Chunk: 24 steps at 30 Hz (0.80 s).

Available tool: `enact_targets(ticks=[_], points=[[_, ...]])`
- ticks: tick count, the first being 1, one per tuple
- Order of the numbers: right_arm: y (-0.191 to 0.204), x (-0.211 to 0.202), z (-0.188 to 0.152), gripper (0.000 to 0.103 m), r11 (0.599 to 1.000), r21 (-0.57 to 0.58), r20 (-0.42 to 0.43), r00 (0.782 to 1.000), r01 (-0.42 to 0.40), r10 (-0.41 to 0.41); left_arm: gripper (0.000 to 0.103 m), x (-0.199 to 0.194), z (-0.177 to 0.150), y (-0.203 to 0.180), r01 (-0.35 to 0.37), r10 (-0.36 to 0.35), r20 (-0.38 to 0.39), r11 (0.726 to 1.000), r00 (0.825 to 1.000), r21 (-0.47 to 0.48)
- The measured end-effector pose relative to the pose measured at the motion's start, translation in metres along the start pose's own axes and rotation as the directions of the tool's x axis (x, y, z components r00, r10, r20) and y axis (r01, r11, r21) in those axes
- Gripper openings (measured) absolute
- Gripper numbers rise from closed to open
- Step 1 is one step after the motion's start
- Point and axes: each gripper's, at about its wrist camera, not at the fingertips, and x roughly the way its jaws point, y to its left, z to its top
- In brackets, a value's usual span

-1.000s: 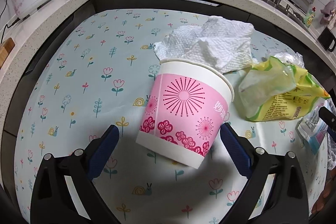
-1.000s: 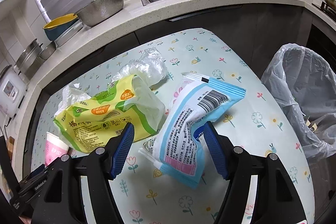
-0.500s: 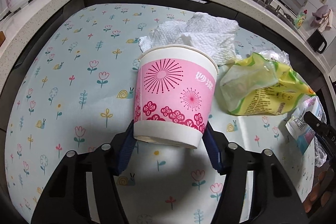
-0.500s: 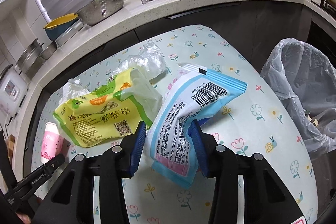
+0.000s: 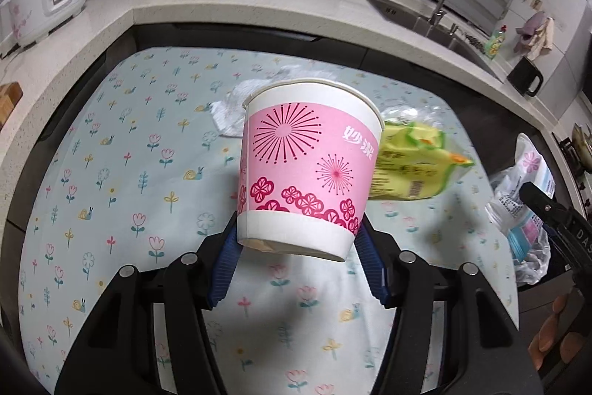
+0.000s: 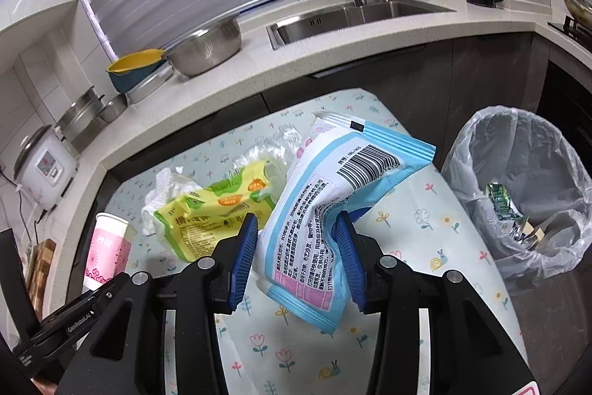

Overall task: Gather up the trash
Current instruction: 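Grasp the pink paper cup with the left tool while the right tool grasps the wipes packet, then carry the pink cup and wipes packet over the bin and open both tools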

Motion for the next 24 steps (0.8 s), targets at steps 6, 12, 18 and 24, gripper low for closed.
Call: enact_targets(ticks=[6, 12, 18, 24], points=[[-0.011, -0.034, 0.009, 0.042, 1.0, 0.007, 0.051, 0.999, -0.011, 0.011, 0.056, -0.026, 0.003, -0.037, 0.052, -0.054, 0.036, 0.997, 0.998, 0.057], [-0.029, -0.063, 0.015, 0.042, 1.0, 0.025, 0.093, 0.996, -0.005, 0.003, 0.056, -0.044, 0.002, -0.084, 0.095, -0.103, 0.057, 0.987, 0.993, 0.128], [-0.054, -0.084, 0.015, 0.042, 0.999, 0.046, 0.118, 0.993, 0.013, -0.019, 0.056, -0.052, -0.002, -0.13, 0.131, -0.145, 0.064, 0.973, 0.987, 0.191], [-0.084, -0.099, 0.011, 0.042, 0.996, 0.084, 0.133, 0.99, 0.036, -0.047, 0.056, -0.053, -0.007, -0.172, 0.164, -0.182, 0.053, 0.956, 0.982, 0.244]])
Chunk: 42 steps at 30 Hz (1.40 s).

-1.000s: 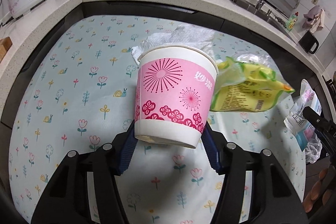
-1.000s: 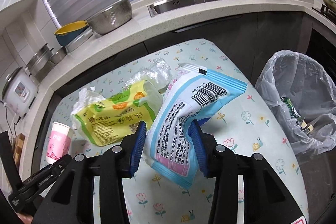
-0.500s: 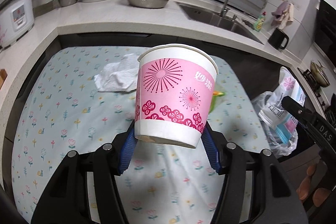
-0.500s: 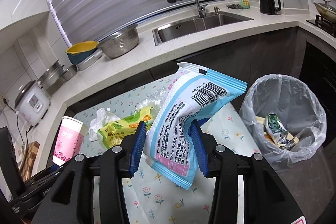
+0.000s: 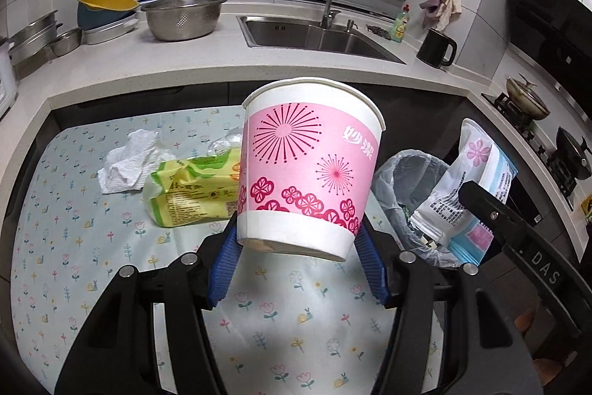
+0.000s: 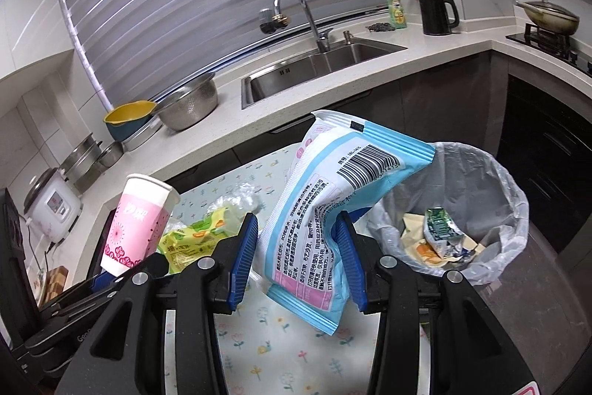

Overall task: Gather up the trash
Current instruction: 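Carry the pink cup and wipes packet over the bin and open both tools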

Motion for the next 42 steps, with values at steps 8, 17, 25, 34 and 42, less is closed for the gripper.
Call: enact_targets(ticks=[8, 17, 25, 34, 42], points=[[-0.045, -0.011, 0.001, 0.042, 0.998, 0.047, 0.015, 0.999, 0.052, -0.052, 0.056, 0.018, 0.003, -0.05, 0.047, -0.045, -0.023, 0.997, 0.999, 0.069], [-0.107, -0.021, 0.001, 0.042, 0.982, 0.124, 0.026, 0.989, 0.14, -0.145, 0.056, 0.059, 0.0, -0.113, 0.119, -0.106, -0.088, 0.979, 0.991, 0.166], [-0.154, -0.019, 0.0, 0.042, 0.959, 0.193, 0.019, 0.977, 0.206, -0.214, 0.057, 0.1, 0.001, -0.166, 0.191, -0.159, -0.143, 0.95, 0.977, 0.246], [-0.178, -0.016, -0.004, 0.042, 0.941, 0.233, 0.01, 0.967, 0.245, -0.254, 0.062, 0.135, 0.008, -0.202, 0.233, -0.192, -0.169, 0.934, 0.967, 0.269], [-0.169, -0.001, 0.003, 0.042, 0.954, 0.202, 0.0, 0.974, 0.223, -0.228, 0.075, 0.127, 0.013, -0.175, 0.166, -0.143, -0.117, 0.958, 0.983, 0.232]])
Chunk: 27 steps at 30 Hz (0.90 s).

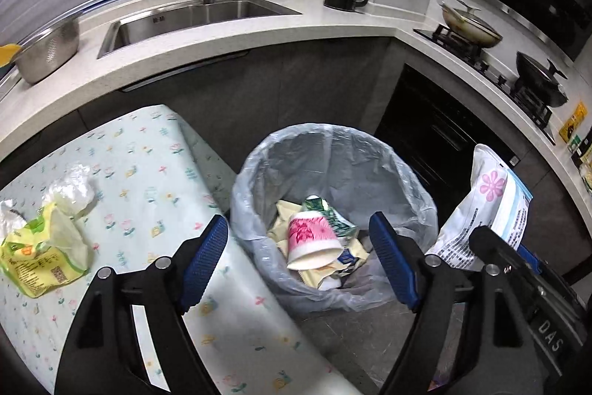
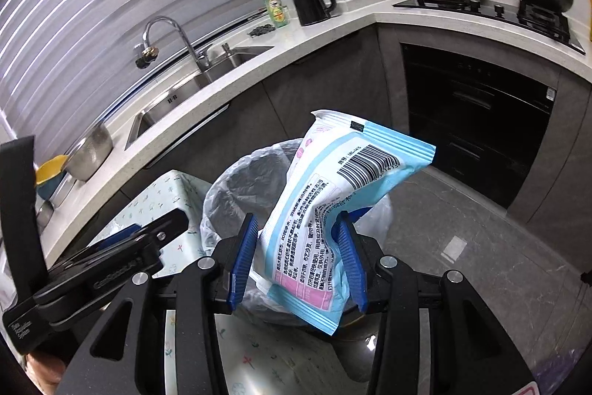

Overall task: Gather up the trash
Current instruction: 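Carry the pink cup and wipes packet over the bin and open both tools, then move both open tools back toward the yellow snack bag and paper towel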

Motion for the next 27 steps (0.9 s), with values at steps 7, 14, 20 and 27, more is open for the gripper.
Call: enact_targets(ticks=[7, 14, 20, 27], points=[[0.035, 0.023, 0.013, 0.043, 0.997, -0.074, -0.011, 1.0, -0.025, 0.024, 0.075, -0.014, -0.002, 0.036, -0.088, 0.089, 0.021, 0.995, 0.996, -0.039], [0.059, 0.051, 0.029, 0.047, 0.995, -0.102, -0.016, 1.0, -0.007, 0.005, 0.078, -0.023, -0.004, 0.073, -0.134, 0.137, 0.025, 0.987, 0.99, -0.093], [0.074, 0.057, 0.038, 0.075, 0.992, -0.12, 0.007, 0.999, 0.032, -0.032, 0.082, -0.033, -0.006, 0.101, -0.163, 0.169, 0.03, 0.976, 0.985, -0.141], [0.1, 0.04, 0.032, 0.075, 0.991, -0.133, 0.005, 1.0, -0.02, 0.021, 0.082, -0.047, -0.011, 0.125, -0.181, 0.191, 0.036, 0.966, 0.981, -0.186]])
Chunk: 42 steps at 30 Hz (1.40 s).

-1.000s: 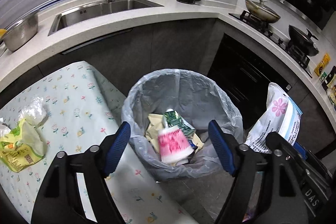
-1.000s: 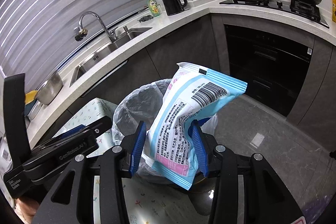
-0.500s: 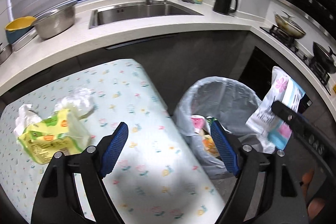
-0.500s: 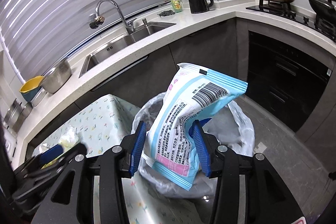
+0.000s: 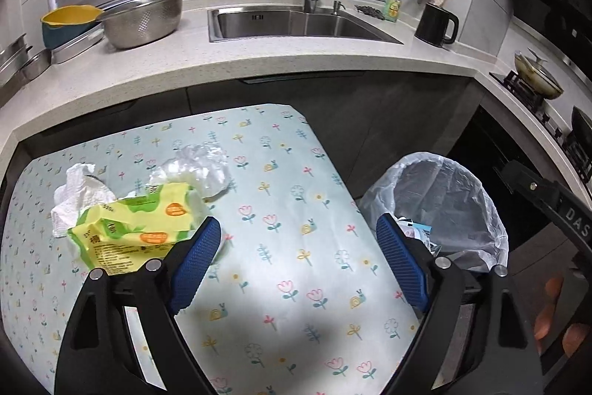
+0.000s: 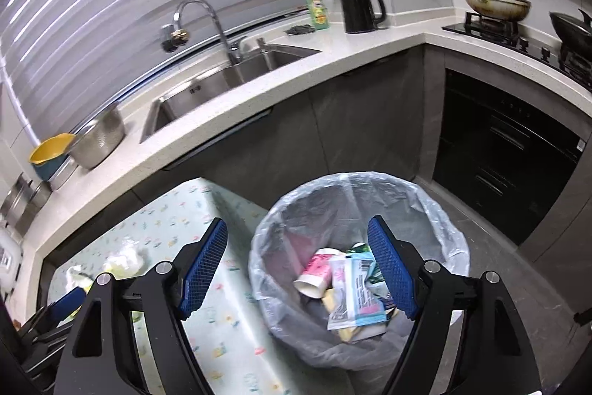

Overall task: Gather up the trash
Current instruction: 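Move both open tools back toward the yellow snack bag and paper towel, then grasp the white paper towel with the left tool while the right tool grasps the yellow snack bag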

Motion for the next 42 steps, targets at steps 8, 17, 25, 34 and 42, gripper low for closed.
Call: enact_targets(ticks=[8, 17, 25, 34, 42], points=[[0.053, -0.018, -0.009, 0.075, 0.994, -0.063, -0.004, 0.996, -0.086, 0.086, 0.088, -0.018, -0.001, 0.044, -0.018, 0.018, 0.01, 0.997, 1.0, -0.071], [0.116, -0.023, -0.032, 0.076, 0.977, -0.137, -0.044, 0.986, -0.166, 0.161, 0.089, -0.043, -0.009, 0.113, -0.087, 0.09, 0.016, 0.985, 0.996, -0.15], [0.16, -0.017, -0.058, 0.076, 0.962, -0.163, -0.103, 0.973, -0.22, 0.205, 0.089, -0.05, -0.025, 0.166, -0.145, 0.147, -0.005, 0.967, 0.989, -0.211], [0.211, 0.006, -0.095, 0.076, 0.943, -0.176, -0.204, 0.948, -0.282, 0.245, 0.089, -0.055, -0.041, 0.221, -0.185, 0.186, -0.022, 0.943, 0.982, -0.277], [0.243, 0.035, -0.112, 0.076, 0.942, -0.096, -0.287, 0.915, -0.321, 0.283, 0.089, -0.054, -0.05, 0.269, -0.233, 0.232, -0.043, 0.914, 0.972, -0.332]])
